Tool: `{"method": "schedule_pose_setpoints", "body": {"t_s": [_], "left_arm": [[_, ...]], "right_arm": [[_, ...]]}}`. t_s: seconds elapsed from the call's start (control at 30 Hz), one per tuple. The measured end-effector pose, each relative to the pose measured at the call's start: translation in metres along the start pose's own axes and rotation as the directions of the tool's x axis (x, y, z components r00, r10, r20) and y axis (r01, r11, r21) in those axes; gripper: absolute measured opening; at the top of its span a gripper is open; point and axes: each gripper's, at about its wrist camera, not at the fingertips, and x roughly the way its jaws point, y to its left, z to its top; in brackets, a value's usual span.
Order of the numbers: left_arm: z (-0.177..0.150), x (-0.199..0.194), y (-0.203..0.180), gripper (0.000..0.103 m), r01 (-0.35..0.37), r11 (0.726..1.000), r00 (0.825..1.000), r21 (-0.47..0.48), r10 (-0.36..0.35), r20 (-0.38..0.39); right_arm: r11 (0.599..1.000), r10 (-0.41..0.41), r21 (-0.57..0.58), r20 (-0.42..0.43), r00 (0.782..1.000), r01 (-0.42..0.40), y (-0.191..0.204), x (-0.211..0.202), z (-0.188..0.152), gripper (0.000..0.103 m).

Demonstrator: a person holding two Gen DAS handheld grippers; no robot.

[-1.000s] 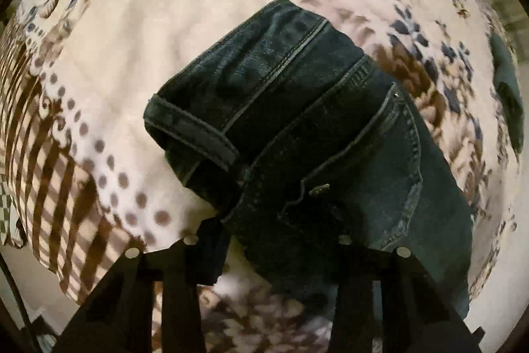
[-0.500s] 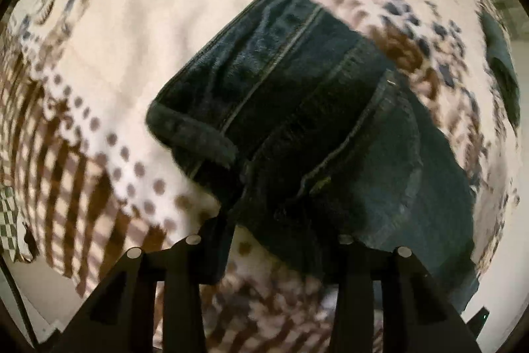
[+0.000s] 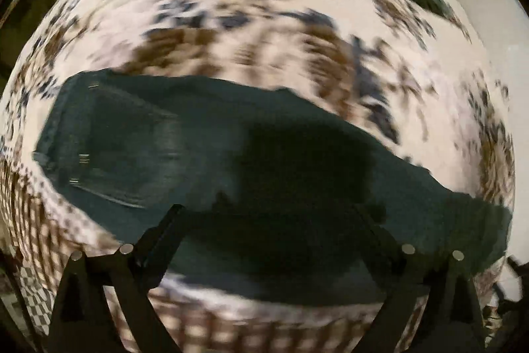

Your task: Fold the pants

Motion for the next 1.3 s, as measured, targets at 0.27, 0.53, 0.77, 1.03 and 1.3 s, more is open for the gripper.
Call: {"method": "schedule_pose_setpoints", "body": {"t_s": [0.27, 0.53, 0.77, 1.03, 1.3], "left_arm": [[-0.033, 0.042, -0.081, 0.097, -0.041, 0.996, 0.997, -0.085, 0.035, -0.063], [-0.048, 0.056, -0.097, 0.097, -0.131, 0.987, 0.986, -0.094, 0.120, -0.115], [-0.046, 0.064, -0.084, 0.097, -0.126, 0.981, 0.985, -0.144, 0.107, -0.137], [-0.032, 0.101, -0.060, 0.103, -0.046, 0.977, 0.981, -0.209, 0.005, -0.194], [-0.017, 0.088, -0.042, 0.103, 0.030, 0.960, 0.974, -0.280, -0.091, -0.208]], "right_arm": [[0.989, -0.069, 0.136, 0.133, 0.989, 0.051, -0.089, -0.004, 0.152, 0.077], [0.982, -0.131, -0.132, 0.055, 0.990, 0.137, -0.076, 0.050, 0.181, 0.014], [0.976, -0.150, -0.139, 0.138, 0.979, 0.169, -0.089, 0.016, 0.158, 0.012], [0.959, -0.231, -0.166, 0.009, 0.973, 0.230, -0.089, 0.041, 0.169, 0.016], [0.949, -0.181, -0.258, 0.019, 0.983, 0.180, -0.044, -0.017, 0.144, 0.060]]}}
